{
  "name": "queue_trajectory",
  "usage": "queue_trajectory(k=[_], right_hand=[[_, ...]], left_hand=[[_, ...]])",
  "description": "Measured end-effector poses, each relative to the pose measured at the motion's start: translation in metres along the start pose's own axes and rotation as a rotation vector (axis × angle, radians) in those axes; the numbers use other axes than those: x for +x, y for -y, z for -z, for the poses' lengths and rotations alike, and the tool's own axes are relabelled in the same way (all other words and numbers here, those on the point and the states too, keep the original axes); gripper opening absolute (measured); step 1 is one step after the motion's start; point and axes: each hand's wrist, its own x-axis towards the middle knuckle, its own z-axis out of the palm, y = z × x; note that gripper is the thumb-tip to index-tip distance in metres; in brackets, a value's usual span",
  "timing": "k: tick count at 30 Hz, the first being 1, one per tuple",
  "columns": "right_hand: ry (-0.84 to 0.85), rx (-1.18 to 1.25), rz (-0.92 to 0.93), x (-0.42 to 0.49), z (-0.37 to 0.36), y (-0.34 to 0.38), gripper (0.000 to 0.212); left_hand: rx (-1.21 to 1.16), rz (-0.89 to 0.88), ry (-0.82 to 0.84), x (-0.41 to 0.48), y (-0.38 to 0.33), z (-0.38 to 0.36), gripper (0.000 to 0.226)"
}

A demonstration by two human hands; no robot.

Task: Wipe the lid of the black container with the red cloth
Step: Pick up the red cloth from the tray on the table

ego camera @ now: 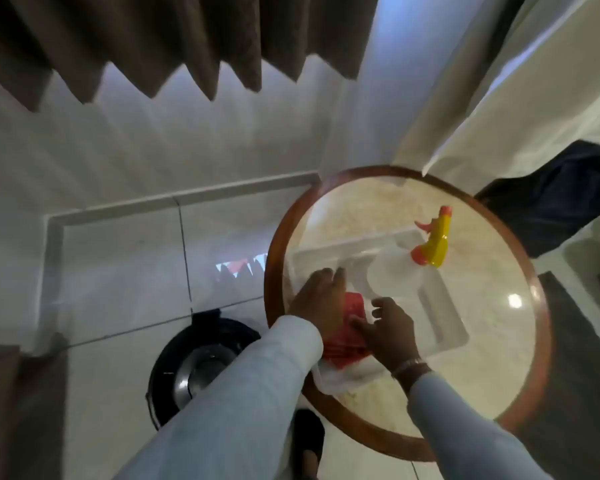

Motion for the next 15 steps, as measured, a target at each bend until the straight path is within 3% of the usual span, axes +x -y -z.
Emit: queue_trajectory(k=[3, 5, 8, 12, 15], right_hand=[[0.059, -0.043, -0.025, 0.020, -0.023, -0.007, 0.065], [0.044, -0.039, -0.038, 0.027, -0.029, -0.009, 0.066], [0.008, 0.019, -0.034, 0.026, -0.021, -0.013, 0.049], [0.123, 0.196, 0.081, 0.009, 0.005, -0.003, 0.013], [0.270, 0.391, 0.260, -0.010, 0.026, 0.021, 0.024]], left_hand=[[0.248, 0.012, 0.033, 0.024, 0.008, -0.016, 0.044], [0.256, 0.018, 0.048, 0.031, 0.010, -0.017, 0.034], [0.019, 0.017, 0.059, 0.030, 0.007, -0.013, 0.024], [-0.294, -0.010, 0.010, 0.006, 0.015, 0.003, 0.023], [-0.579, -0.058, -0.099, -0.029, 0.026, 0.022, 0.021]])
